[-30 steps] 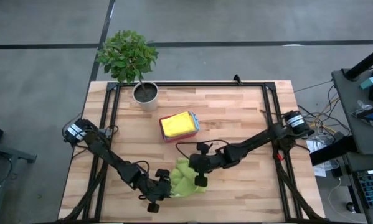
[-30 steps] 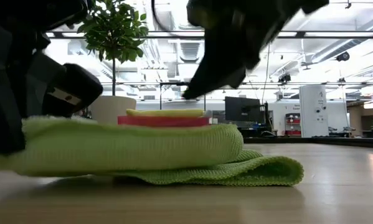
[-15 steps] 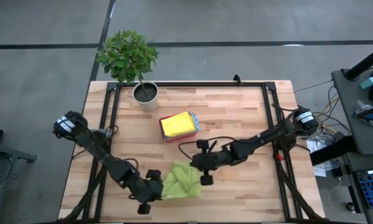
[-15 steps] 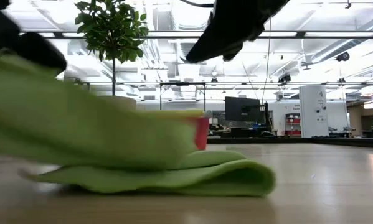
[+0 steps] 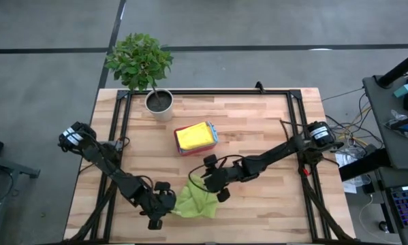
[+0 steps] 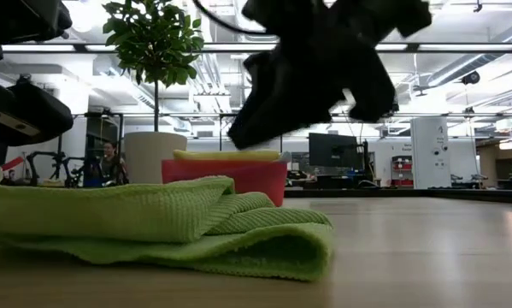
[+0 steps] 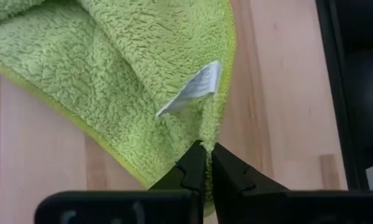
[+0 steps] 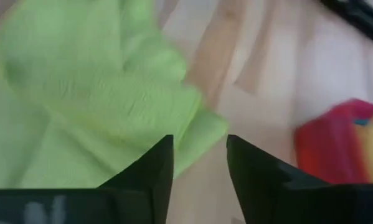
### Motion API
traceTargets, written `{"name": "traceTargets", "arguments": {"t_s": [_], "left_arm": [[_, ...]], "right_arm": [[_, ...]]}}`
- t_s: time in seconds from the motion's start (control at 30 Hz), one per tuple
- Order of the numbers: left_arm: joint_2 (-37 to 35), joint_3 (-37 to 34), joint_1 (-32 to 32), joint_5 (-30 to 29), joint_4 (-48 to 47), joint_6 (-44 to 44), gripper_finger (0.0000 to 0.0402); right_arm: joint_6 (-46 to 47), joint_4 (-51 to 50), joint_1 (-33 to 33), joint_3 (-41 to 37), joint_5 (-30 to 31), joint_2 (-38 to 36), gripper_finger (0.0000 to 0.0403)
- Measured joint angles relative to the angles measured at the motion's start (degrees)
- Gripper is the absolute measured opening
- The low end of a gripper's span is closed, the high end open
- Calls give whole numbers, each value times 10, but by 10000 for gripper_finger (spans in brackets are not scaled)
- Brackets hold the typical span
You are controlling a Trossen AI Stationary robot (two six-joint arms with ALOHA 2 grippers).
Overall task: Fold microfiber towels
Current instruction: Fold the green microfiber cloth
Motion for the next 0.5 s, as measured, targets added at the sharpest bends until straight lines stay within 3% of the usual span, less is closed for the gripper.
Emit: {"name": "traceTargets", "arguments": {"t_s": [0.13,0.5], "left_arm": [[0,-2,1,-1,-3,0,0],[1,-7,2,-12,-8,0,0]], "right_arm": [[-75,1,-3,4,-79,18,149],[-149,0,-27,20,-76,51,135]]}}
